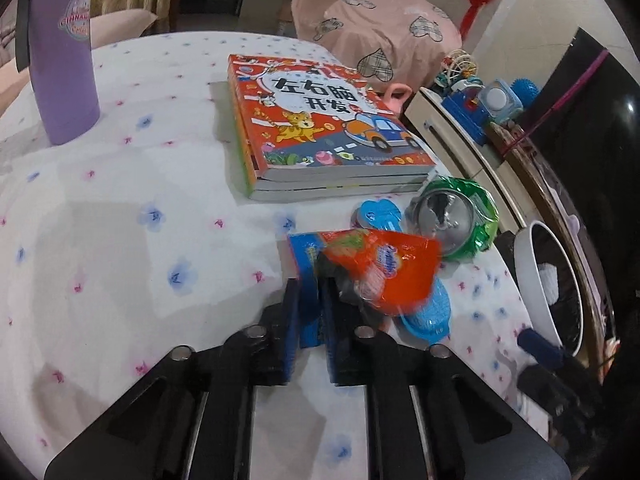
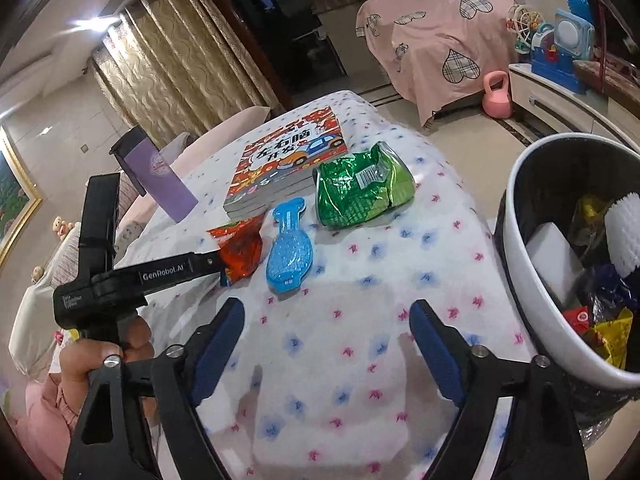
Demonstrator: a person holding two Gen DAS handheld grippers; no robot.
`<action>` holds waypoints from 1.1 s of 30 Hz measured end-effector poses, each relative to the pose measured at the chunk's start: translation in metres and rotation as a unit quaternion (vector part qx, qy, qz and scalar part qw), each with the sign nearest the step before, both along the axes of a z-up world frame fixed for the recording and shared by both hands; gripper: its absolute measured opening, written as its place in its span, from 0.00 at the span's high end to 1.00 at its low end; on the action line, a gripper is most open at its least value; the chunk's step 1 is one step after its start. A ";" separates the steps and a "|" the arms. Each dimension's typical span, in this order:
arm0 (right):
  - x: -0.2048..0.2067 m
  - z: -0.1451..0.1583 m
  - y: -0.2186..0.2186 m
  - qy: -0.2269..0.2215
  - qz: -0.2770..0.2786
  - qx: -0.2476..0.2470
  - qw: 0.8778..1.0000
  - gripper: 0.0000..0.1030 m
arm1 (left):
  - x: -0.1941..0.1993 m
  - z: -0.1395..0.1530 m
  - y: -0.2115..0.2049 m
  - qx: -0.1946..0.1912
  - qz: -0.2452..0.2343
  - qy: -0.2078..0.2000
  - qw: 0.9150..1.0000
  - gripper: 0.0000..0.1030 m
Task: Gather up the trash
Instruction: 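Grasp the orange snack bag with the left tool while the right grasps the blue scoop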
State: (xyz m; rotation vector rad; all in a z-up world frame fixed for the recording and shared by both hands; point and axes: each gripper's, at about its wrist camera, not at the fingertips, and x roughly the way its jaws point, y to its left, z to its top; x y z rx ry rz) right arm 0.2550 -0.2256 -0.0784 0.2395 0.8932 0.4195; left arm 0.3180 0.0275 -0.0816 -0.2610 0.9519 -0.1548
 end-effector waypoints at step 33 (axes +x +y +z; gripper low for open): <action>-0.005 0.005 0.055 -0.027 0.068 -0.081 0.994 0.56 | -0.115 0.018 0.016 -0.045 0.021 -0.022 0.998 0.98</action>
